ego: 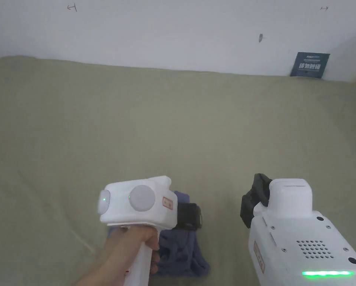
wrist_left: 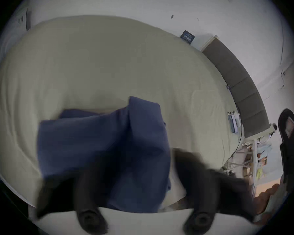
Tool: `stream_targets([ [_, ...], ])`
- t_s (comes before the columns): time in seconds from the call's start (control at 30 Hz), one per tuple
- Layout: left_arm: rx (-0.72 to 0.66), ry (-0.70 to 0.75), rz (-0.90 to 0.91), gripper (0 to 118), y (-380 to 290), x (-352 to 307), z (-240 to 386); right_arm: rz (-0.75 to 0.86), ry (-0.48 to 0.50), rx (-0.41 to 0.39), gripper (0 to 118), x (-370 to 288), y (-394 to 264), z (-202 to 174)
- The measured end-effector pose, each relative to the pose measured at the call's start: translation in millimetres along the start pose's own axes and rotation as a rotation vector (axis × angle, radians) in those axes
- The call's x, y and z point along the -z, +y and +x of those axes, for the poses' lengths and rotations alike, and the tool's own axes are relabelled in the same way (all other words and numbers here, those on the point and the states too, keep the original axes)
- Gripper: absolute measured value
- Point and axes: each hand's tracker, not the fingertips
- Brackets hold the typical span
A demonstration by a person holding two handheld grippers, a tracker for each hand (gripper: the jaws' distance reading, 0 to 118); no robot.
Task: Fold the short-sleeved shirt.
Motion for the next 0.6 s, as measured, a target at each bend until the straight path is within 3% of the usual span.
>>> stream_targets([
  [0.03, -0.030, -0.039, 0.020, 118, -2, -6, 2, -0.003, -0.004, 0.000, 8, 0, -1, 1],
  [0.17, -0.037, -0.069, 0.148, 116, -5, -45, -10, -0.012, -0.017, 0.005, 8, 0, -3, 7],
  [0.2, -0.052, -0.092, 0.176, 109, -6, -57, -16, -0.016, -0.020, 0.007, 8, 1, -3, 7],
  [0.23, -0.066, -0.126, 0.199, 96, -7, -69, -23, -0.020, -0.021, 0.011, 8, 2, -3, 7],
  [0.27, -0.077, -0.151, 0.216, 74, -8, -79, -30, -0.018, -0.020, 0.023, 8, 2, -3, 7],
  [0.3, -0.083, -0.168, 0.231, 24, -10, -86, -40, -0.018, -0.020, 0.032, 8, 2, -3, 7],
  [0.33, -0.091, -0.164, 0.236, 1, -12, -91, -47, -0.020, -0.018, 0.036, 8, 3, -2, 5],
  [0.6, -0.171, -0.347, 0.133, 1, -24, -39, -59, -0.035, 0.005, 0.027, 8, 3, -6, -4],
])
